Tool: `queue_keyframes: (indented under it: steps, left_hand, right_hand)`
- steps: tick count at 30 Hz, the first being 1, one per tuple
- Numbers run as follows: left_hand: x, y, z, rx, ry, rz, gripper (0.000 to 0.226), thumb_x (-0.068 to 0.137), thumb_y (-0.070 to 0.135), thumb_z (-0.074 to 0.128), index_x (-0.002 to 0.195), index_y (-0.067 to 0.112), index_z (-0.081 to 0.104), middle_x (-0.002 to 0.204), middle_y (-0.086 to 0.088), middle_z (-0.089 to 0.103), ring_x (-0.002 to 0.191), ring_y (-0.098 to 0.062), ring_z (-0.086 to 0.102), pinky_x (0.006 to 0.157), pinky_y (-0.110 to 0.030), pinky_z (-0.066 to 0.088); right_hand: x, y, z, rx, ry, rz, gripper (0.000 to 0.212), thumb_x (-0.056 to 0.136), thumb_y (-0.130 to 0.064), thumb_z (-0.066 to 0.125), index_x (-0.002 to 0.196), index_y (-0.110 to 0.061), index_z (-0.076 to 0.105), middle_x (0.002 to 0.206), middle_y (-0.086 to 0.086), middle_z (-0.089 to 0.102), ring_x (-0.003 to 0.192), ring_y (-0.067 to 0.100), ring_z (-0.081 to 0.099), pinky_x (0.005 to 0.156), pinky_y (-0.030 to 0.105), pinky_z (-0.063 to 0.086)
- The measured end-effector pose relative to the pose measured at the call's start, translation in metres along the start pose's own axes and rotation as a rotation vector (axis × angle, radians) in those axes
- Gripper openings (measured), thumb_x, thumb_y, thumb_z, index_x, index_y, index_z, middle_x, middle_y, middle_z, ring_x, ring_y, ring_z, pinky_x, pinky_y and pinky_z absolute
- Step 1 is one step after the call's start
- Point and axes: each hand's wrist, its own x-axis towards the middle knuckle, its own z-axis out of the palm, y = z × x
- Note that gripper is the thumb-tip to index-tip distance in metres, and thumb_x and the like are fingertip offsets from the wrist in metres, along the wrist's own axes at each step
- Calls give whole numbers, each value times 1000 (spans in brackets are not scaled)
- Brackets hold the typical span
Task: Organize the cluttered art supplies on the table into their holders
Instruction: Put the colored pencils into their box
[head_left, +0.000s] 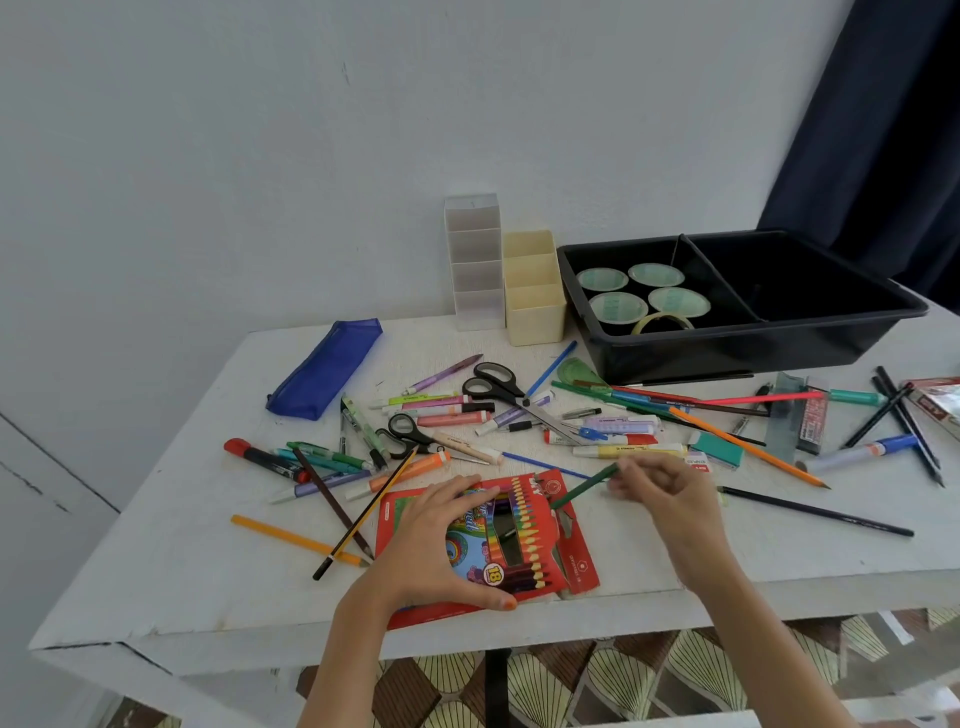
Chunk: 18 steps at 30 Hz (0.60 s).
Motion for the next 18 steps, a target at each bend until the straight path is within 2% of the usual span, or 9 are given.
queue_keyframes:
  steps: [3, 5, 7, 13, 18]
  left_hand:
    - [0, 2, -1, -1, -7, -3, 99, 47, 73, 75, 130, 63, 21, 151, 24, 10, 141, -5, 4, 116, -44, 10]
    - [0, 2, -2, 6, -6, -3, 100, 48, 72, 75, 131, 61, 21, 151, 23, 10, 140, -4, 4, 116, -43, 10]
    - [0, 3, -2, 9, -8, -5, 101, 49, 72, 75, 133, 60, 21, 151, 24, 9, 140, -3, 4, 116, -42, 10]
    - [0, 4, -1, 13, -6, -4, 103, 49, 72, 75, 136, 57, 21, 151, 23, 8, 141, -4, 2, 116, -42, 10]
    - [-1, 9, -3, 25, -27, 11, 107, 52, 69, 76, 141, 50, 21, 143, 31, 1, 137, 4, -14, 115, -41, -1]
  right_hand:
    - [-7, 10, 5, -245, -138, -57, 9, 79, -13, 71, 87, -15, 71, 77, 2, 72, 73, 13, 67, 66, 19, 54]
    - [-8, 17, 11, -497, -177, -177, 10, 76, -19, 75, 82, -25, 72, 78, -5, 69, 73, 6, 61, 65, 15, 49]
    - [-8, 23, 21, -654, -191, -279, 11, 74, -21, 77, 84, -25, 72, 80, -9, 63, 71, 7, 55, 63, 13, 45]
    - [-13, 37, 43, -860, -168, -408, 13, 77, -19, 74, 89, -14, 75, 86, -7, 54, 84, 6, 46, 67, 11, 33]
    - [-17, 36, 48, -791, -66, -340, 13, 76, -10, 75, 88, -14, 71, 86, -6, 53, 72, 0, 47, 62, 8, 34]
